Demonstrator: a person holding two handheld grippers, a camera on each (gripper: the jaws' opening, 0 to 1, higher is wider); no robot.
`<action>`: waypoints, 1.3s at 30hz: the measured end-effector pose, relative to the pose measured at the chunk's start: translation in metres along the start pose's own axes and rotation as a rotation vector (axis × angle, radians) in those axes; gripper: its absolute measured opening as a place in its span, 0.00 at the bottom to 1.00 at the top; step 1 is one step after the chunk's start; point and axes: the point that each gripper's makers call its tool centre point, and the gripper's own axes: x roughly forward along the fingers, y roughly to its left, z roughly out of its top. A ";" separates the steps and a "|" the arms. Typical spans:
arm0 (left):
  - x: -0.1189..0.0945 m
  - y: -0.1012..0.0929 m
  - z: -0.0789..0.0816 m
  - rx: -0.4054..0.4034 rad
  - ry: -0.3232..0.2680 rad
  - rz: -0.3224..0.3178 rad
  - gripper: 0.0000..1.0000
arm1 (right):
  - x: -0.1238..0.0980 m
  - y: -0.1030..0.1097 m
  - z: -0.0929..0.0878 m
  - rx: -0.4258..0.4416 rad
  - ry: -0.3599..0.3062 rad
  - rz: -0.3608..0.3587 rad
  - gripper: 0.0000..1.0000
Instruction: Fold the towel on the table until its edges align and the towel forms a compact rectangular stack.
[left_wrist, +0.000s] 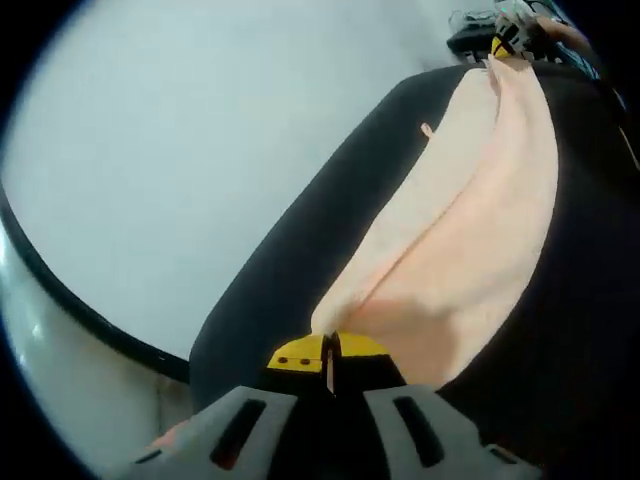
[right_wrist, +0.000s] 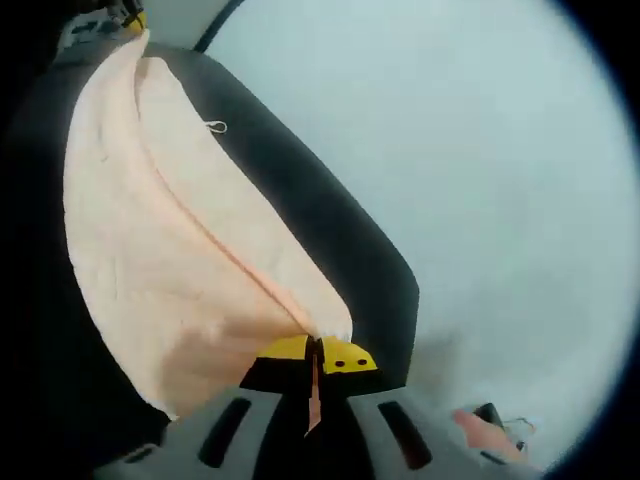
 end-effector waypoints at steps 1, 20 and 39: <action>0.004 0.002 0.000 0.004 0.003 0.001 0.00 | 0.005 -0.004 0.000 -0.015 0.002 -0.005 0.00; 0.073 0.029 0.002 -0.073 0.055 -0.030 0.00 | 0.058 -0.038 0.028 -0.060 -0.008 -0.088 0.00; 0.065 0.026 0.012 -0.399 -0.114 -0.048 0.27 | 0.073 -0.032 0.015 0.300 -0.025 -0.035 0.17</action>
